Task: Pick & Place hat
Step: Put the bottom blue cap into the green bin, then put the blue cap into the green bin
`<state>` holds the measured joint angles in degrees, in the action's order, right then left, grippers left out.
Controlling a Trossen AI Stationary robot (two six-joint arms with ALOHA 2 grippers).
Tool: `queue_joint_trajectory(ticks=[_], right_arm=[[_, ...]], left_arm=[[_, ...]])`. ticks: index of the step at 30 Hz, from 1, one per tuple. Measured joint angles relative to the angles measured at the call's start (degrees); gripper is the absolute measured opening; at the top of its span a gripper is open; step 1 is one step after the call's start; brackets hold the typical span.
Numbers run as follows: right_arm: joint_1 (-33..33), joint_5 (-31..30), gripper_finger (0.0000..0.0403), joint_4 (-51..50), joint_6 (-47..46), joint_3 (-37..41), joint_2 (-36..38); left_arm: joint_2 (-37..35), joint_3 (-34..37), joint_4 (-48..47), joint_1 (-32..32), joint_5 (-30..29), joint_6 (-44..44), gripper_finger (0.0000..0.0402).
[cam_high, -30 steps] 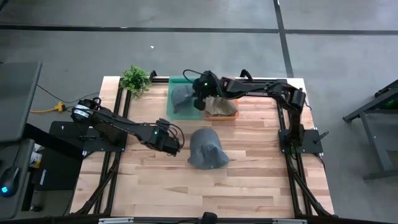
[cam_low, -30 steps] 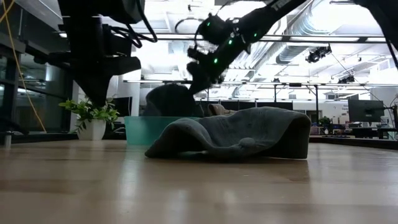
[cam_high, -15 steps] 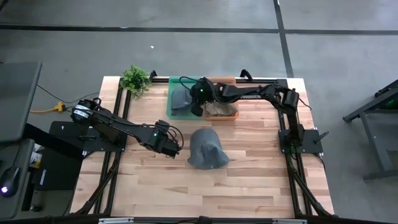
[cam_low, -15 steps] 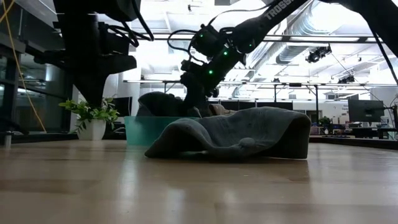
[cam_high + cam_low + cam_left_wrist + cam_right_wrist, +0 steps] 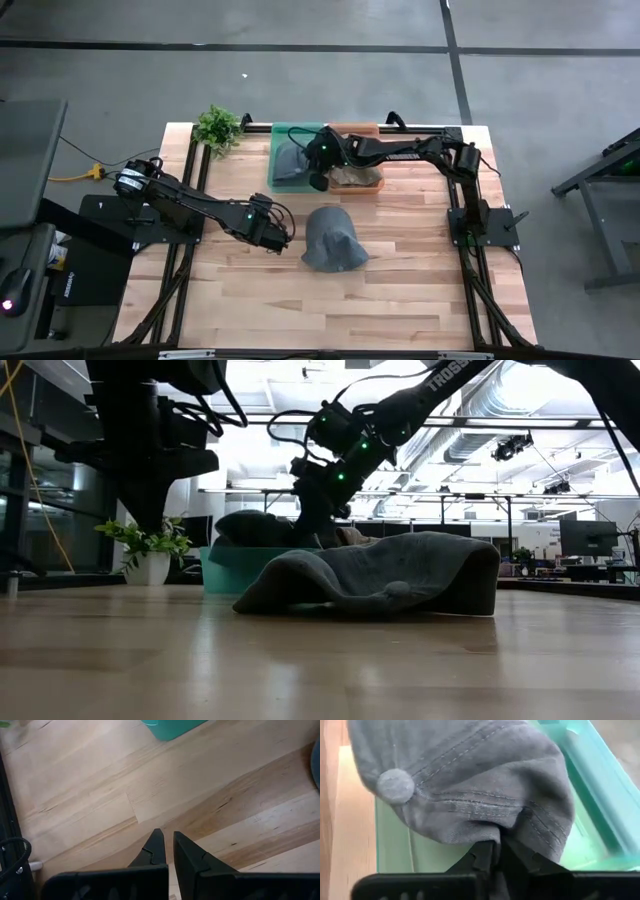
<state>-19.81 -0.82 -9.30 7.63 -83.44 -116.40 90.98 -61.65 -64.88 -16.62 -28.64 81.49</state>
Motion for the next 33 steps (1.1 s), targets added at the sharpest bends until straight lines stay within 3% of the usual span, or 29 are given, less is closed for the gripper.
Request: queue_joint_trajectory(ticks=[4, 12, 21, 27, 33], right_arm=[[0.0, 3.38, 0.008, -0.41, 2.98, -0.13, 0.18], [-0.02, 4.25, 0.0168, -3.56, 6.43, -0.2, 3.27], [0.13, 6.35, 0.018, -12.41, 8.5, -0.28, 9.67], [1.26, 9.41, 0.0137, -13.51, 10.41, -0.28, 12.31], [4.48, 10.9, 0.0017, -12.49, 14.25, -0.28, 11.83]], left_arm=[[0.0, 0.0, -0.02, 0.0, 0.02, 0.0, 0.0], [0.0, 0.0, -0.02, 0.02, 0.68, 0.02, 0.0], [0.0, 0.0, -4.48, 0.02, 0.6, 2.86, 0.0], [-1.11, 0.18, -11.24, 0.02, -1.75, 8.95, 0.0], [-6.05, 2.49, -13.13, 0.02, -3.82, 14.81, 0.0]])
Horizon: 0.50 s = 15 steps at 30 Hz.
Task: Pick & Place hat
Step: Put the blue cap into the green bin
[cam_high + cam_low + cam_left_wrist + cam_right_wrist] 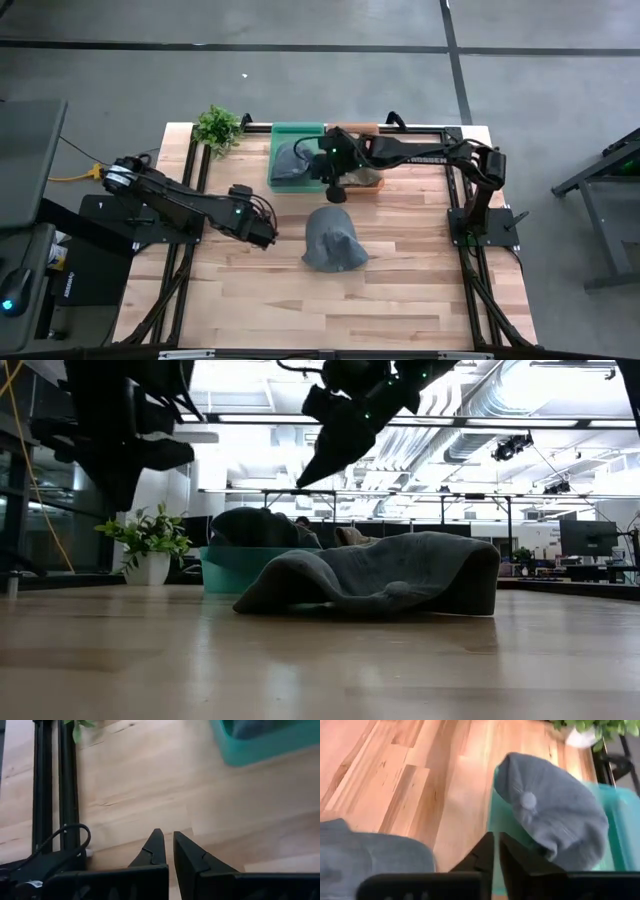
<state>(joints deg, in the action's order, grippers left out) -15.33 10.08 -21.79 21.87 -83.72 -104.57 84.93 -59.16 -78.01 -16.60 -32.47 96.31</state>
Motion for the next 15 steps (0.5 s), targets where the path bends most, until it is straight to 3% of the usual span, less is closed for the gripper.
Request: queue_joint_trajectory(ticks=[7, 15], right_arm=[[0.65, 0.02, 0.0003, 5.66, -2.23, 0.0, -0.07], [3.55, 0.75, 0.0001, -3.7, -3.24, 0.02, -0.09]], left_arm=[[-7.25, 5.03, 2.15, 0.09, -0.78, 6.39, 0.0], [-9.39, 5.82, 6.44, 0.08, -2.4, 5.49, 0.0]])
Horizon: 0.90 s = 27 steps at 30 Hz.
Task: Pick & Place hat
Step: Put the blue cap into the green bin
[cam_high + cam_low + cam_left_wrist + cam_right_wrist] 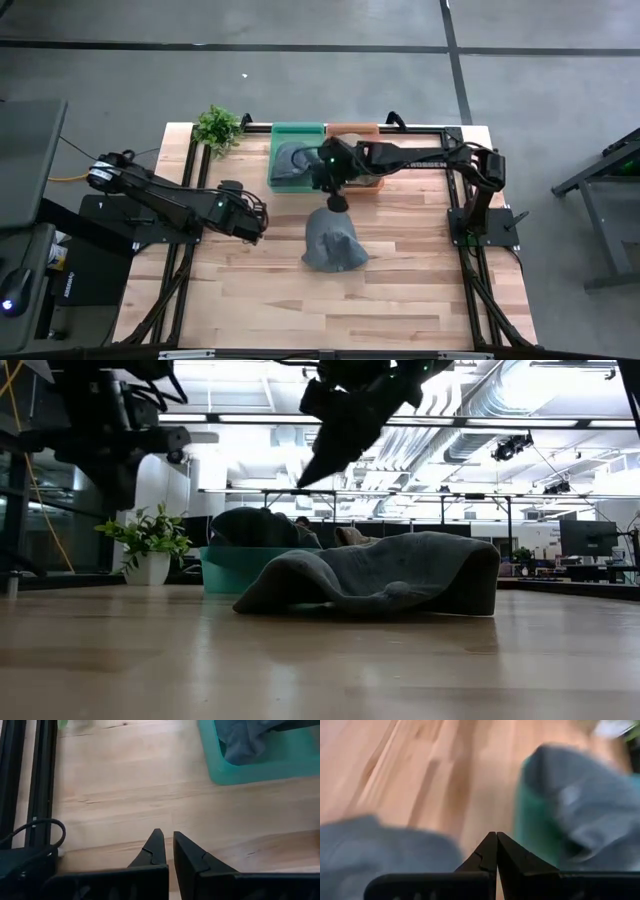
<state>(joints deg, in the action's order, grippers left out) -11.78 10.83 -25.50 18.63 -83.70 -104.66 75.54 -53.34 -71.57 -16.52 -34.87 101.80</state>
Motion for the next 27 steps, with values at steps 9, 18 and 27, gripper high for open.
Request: queue_joint_trajectory(ticks=[9, 18, 27], right_arm=[[5.88, -1.49, 0.0, -15.51, -7.74, 0.02, 0.0], [14.51, -3.91, 0.0, -28.54, -1.35, 0.04, 0.04], [24.15, -11.97, 0.0, -32.77, -9.55, 0.09, 0.07]], left_arm=[[-0.12, 0.0, 12.41, -0.01, 2.24, -11.93, 0.0], [-0.14, 0.0, 19.1, -0.01, 3.13, -25.33, 0.0], [-2.84, 6.91, 35.25, -0.01, 10.34, -37.8, 0.0]])
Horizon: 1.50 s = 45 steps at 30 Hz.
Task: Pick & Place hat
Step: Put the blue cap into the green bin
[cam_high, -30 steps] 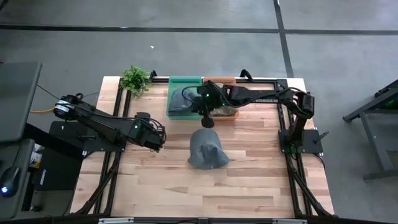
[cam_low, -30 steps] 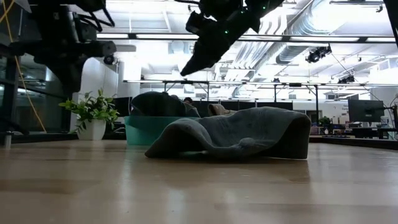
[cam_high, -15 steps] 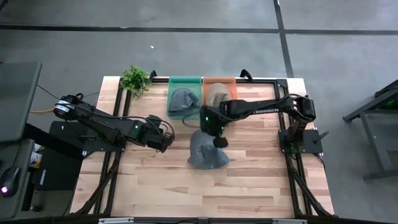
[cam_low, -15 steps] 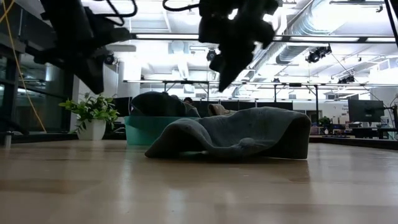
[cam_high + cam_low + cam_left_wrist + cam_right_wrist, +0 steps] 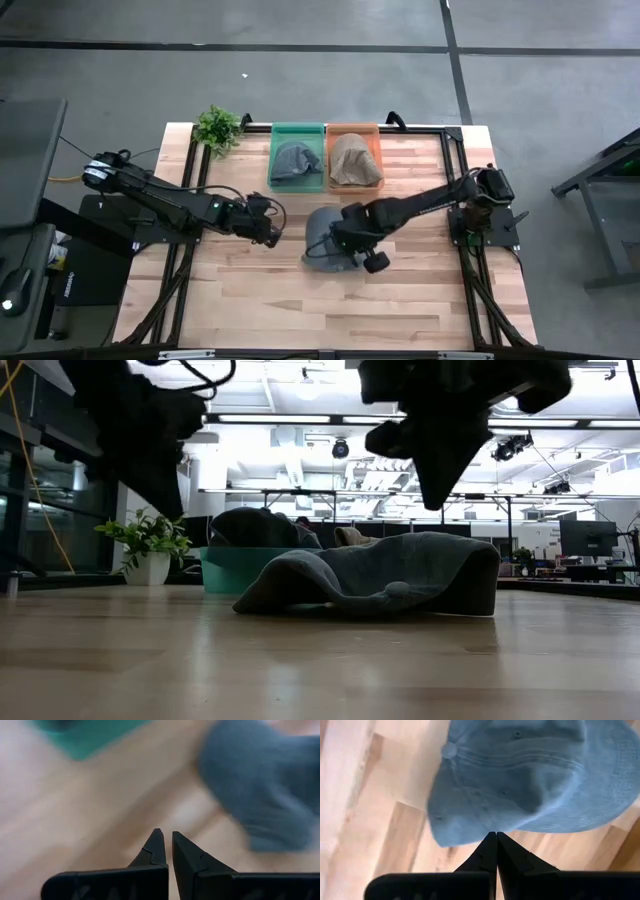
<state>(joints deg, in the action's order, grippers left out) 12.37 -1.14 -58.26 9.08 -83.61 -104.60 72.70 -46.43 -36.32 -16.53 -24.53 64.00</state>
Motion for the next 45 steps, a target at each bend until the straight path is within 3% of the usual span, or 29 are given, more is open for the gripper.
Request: queue_joint_trajectory(ticks=[7, 11, 14, 19, 25, 31, 35, 39, 45], right_arm=[[5.1, -7.29, 0.0, -0.24, -8.89, 0.13, 0.04], [8.06, -10.38, 0.0, -2.14, -12.13, 0.13, 0.07], [10.39, -12.1, 0.0, -4.52, -14.41, 0.13, 0.07], [12.95, -12.04, 0.0, -6.05, -19.71, 0.15, 0.07], [15.25, -12.23, 0.0, -5.93, -24.21, 0.15, 0.07], [16.69, -12.25, 0.0, -5.39, -25.52, 0.15, 0.07], [17.08, -11.84, 0.0, -5.35, -25.59, 0.15, 0.07], [17.09, -11.42, 0.0, -5.42, -25.78, 0.13, 0.07], [17.06, -9.94, 0.0017, -5.53, -27.34, 0.13, 0.07]], left_arm=[[-5.58, 15.61, 28.99, 0.02, 10.37, -2.26, 0.0], [-6.33, 20.49, 41.71, 0.02, 17.48, -2.24, 0.0], [-6.3, 21.82, 47.51, 0.03, 18.38, -2.13, 0.0], [-4.76, 22.11, 52.58, 0.52, 17.53, 1.41, 0.0], [0.4, 22.04, 58.04, 3.28, 14.62, 15.85, 0.0], [5.33, 22.0, 60.63, 4.98, 14.86, 27.36, 0.0001], [7.48, 20.69, 60.08, 4.74, 18.13, 29.23, 0.0008], [8.51, 17.35, 60.18, 3.52, 19.04, 29.86, 0.005], [11.61, 9.55, 56.9, 3.28, 19.51, 31.47, 0.0156]])
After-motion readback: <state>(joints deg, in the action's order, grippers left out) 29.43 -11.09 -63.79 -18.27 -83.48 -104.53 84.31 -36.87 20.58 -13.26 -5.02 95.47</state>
